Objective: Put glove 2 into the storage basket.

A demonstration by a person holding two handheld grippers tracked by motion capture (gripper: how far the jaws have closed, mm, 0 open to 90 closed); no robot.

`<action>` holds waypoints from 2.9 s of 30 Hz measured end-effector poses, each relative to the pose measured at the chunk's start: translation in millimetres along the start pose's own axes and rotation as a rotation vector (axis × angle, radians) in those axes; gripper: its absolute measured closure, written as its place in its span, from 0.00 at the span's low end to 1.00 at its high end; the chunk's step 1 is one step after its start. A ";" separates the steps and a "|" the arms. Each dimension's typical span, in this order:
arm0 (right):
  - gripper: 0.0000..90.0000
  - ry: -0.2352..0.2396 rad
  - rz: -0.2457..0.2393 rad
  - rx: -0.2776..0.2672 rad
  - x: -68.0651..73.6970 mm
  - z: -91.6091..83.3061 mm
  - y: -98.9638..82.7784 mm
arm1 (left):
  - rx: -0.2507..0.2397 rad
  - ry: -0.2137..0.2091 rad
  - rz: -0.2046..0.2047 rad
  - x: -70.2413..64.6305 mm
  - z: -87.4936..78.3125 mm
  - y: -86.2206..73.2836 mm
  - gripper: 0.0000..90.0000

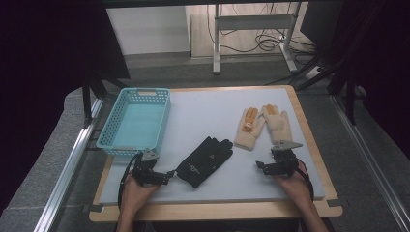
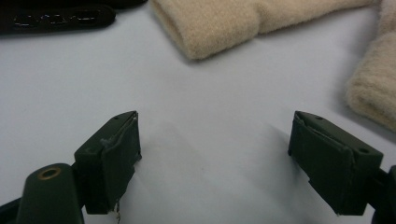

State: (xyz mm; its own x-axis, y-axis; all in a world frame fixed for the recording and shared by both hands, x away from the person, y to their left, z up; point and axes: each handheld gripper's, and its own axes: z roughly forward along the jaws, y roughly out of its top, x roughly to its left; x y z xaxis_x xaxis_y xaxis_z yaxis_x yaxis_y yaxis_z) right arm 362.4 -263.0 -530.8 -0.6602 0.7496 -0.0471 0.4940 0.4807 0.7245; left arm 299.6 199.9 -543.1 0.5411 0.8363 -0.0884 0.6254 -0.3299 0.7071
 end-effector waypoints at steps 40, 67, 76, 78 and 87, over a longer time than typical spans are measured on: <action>0.18 -0.002 -0.002 -0.001 0.2 -0.1 -0.2 | 0.082 -0.193 0.121 -61.3 45.0 91.3 0.00; 0.18 -0.003 -0.002 0.000 0.4 -0.1 -0.3 | 0.219 -0.091 0.204 -86.6 76.0 90.2 0.20; 0.18 -0.004 -0.003 0.000 0.4 0.0 -0.3 | 0.210 -0.024 0.254 -91.3 67.2 92.3 0.63; 0.18 -0.003 -0.002 0.000 0.4 0.0 -0.3 | 0.211 -0.026 0.255 -89.7 66.4 93.5 0.66; 0.18 -0.003 -0.002 0.000 0.4 -0.1 -0.3 | 0.163 -0.050 0.214 -79.0 54.9 110.6 0.68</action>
State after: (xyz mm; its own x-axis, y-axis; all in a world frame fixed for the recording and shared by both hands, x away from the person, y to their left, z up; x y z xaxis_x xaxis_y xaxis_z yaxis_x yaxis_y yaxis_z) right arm 361.9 -262.9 -531.0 -0.6596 0.7499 -0.0502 0.4928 0.4820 0.7244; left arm 356.9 73.3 -496.5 0.6954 0.7185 0.0136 0.5739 -0.5667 0.5912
